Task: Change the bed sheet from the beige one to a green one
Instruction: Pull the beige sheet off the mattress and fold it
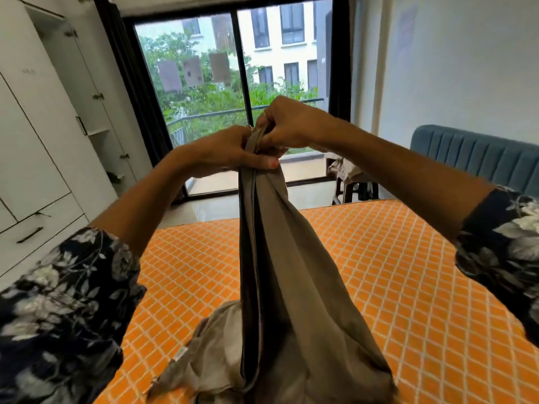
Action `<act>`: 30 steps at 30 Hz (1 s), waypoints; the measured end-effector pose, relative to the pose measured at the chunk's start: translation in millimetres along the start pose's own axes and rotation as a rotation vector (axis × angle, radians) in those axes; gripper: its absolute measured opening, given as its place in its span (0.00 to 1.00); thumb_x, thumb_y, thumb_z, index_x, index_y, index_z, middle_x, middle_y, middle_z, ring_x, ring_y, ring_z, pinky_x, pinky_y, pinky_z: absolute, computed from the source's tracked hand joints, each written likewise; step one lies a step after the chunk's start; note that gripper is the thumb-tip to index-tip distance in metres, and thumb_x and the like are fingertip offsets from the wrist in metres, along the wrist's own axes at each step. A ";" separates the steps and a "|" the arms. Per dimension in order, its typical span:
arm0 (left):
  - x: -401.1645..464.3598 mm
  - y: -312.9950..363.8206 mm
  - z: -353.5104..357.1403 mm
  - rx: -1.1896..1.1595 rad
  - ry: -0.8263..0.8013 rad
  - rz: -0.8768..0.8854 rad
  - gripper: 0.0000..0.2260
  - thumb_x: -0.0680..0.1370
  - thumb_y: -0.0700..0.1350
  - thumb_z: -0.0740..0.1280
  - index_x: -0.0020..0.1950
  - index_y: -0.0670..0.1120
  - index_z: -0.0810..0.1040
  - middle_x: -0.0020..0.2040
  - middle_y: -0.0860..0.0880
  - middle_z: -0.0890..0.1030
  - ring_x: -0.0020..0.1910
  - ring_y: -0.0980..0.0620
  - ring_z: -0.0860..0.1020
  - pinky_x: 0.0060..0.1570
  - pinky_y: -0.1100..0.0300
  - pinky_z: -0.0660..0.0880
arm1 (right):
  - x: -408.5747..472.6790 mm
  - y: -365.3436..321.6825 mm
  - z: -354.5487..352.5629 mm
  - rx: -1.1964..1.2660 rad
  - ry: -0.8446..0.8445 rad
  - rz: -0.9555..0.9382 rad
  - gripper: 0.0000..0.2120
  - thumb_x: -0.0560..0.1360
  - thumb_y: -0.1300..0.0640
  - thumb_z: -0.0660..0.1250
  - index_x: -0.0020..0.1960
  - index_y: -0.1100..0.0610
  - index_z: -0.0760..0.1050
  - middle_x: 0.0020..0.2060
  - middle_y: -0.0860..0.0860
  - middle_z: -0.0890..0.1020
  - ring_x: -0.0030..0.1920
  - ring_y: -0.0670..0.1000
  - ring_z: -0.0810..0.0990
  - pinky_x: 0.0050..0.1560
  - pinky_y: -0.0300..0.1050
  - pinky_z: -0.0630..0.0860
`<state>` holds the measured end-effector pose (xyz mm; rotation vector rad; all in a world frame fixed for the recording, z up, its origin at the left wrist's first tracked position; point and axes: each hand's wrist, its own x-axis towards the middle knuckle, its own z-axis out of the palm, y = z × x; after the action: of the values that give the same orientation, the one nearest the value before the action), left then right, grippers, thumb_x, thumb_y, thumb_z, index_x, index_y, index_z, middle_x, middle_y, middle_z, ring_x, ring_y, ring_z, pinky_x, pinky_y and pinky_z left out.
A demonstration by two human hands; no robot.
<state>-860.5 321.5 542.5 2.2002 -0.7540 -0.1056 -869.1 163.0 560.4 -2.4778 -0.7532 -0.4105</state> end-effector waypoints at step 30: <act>7.7 1.5 88.3 0.042 0.588 0.052 0.29 0.64 0.54 0.72 0.62 0.45 0.74 0.53 0.48 0.81 0.51 0.48 0.81 0.52 0.50 0.78 | -41.5 32.2 0.5 0.225 0.400 0.066 0.08 0.70 0.67 0.62 0.46 0.59 0.75 0.43 0.54 0.78 0.44 0.51 0.74 0.38 0.41 0.66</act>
<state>-882.1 258.0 484.5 2.0864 -0.4777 0.5647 -883.5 122.4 530.2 -2.1115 -0.5190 -0.7274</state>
